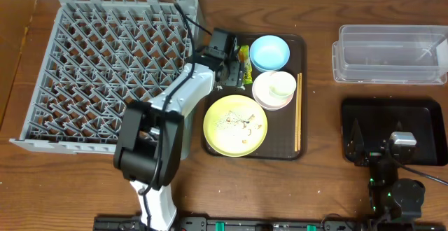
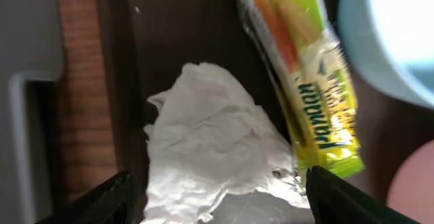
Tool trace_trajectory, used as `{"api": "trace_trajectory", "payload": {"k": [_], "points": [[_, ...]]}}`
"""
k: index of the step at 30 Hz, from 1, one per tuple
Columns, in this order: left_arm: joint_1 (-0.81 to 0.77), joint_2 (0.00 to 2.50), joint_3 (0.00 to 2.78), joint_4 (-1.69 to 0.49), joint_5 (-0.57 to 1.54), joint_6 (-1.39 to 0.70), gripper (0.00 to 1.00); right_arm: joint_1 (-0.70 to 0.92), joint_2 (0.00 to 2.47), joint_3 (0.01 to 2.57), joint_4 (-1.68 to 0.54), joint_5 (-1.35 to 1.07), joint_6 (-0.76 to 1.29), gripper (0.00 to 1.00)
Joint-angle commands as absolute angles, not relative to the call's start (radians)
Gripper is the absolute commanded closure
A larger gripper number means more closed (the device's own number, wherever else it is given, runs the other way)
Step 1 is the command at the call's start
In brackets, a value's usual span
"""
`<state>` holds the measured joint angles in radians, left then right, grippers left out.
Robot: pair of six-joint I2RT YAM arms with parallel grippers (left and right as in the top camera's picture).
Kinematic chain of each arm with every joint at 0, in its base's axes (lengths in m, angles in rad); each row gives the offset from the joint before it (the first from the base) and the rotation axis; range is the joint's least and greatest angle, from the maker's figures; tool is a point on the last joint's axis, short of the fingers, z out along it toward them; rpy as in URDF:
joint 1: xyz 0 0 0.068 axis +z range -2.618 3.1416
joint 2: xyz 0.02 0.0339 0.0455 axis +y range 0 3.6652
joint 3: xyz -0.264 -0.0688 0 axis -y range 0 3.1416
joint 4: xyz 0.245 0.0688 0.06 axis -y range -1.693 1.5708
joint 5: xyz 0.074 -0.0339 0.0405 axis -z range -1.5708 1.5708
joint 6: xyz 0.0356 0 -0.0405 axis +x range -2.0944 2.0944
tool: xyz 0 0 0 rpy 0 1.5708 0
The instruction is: Sort waste into correct bins and load items into the dishwasher
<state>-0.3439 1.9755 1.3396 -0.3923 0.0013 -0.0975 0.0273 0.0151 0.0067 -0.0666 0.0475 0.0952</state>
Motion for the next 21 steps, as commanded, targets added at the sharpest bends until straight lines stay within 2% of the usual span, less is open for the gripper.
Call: {"api": "trace_trajectory", "payload": {"k": [1, 4, 6, 10, 19, 21], "points": [[-0.341, 2.026, 1.346, -0.386, 0.007, -0.098, 0.2, 0.02, 0.014, 0.006, -0.071, 0.047, 0.099, 0.01], [-0.341, 2.042, 1.346, -0.382, -0.016, -0.099, 0.21, 0.02, 0.014, 0.006, -0.071, 0.047, 0.099, 0.01], [-0.341, 2.042, 1.346, -0.377, -0.019, -0.099, 0.27, 0.02, 0.014, 0.006, -0.071, 0.047, 0.099, 0.01], [-0.342, 2.042, 1.346, -0.376, -0.019, -0.099, 0.29, 0.02, 0.014, 0.006, -0.071, 0.047, 0.099, 0.01], [-0.342, 1.972, 1.347, -0.384, 0.001, -0.114, 0.27, 0.02, 0.014, 0.006, -0.071, 0.047, 0.099, 0.01], [-0.342, 1.929, 1.347, -0.4, 0.004, -0.118, 0.22, 0.02, 0.014, 0.006, -0.071, 0.047, 0.099, 0.01]]}}
